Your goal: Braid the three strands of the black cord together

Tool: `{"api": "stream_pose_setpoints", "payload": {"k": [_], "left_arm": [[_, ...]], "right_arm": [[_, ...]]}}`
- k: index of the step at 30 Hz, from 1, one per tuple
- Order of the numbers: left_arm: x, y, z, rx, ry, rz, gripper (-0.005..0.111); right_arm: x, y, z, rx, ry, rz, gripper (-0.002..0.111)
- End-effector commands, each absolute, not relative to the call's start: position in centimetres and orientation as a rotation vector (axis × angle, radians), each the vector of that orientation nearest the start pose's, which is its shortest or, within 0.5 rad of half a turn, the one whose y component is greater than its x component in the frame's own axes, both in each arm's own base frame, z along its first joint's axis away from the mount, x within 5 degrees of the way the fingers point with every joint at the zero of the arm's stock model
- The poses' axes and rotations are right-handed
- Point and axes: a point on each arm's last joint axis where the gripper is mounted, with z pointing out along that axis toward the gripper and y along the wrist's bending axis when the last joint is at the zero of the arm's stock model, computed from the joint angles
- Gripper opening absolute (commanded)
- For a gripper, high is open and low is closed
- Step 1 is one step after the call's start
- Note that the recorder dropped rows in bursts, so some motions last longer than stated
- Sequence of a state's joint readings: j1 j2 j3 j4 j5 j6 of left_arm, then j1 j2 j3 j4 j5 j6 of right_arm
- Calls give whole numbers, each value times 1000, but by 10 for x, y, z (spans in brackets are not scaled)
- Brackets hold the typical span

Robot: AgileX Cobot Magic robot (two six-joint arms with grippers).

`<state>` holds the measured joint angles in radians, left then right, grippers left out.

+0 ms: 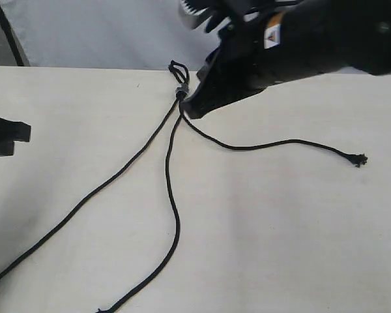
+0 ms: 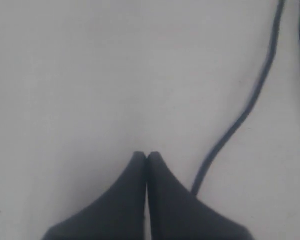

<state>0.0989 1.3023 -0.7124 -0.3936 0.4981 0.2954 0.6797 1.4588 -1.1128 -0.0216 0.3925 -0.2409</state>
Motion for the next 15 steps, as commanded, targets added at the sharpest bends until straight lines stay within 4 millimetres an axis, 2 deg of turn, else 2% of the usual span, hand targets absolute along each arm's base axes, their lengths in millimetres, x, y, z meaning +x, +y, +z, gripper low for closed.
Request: {"api": "stream_pose_setpoints", "payload": {"k": [1, 5, 9, 12, 15], "left_arm": [[244, -30, 232, 50, 2499, -330, 0], [237, -71, 233, 307, 2471, -390, 0], [225, -107, 233, 485, 2438, -447, 2], [210, -127, 229, 606, 2458, -501, 12], [197, -139, 219, 644, 2457, -532, 32]], "right_arm": [[220, 169, 317, -872, 1899, 269, 2], [186, 144, 308, -803, 1870, 315, 2], [161, 124, 287, -768, 1869, 340, 2], [147, 114, 271, -754, 1891, 352, 2], [139, 108, 259, -751, 1910, 356, 2]]}}
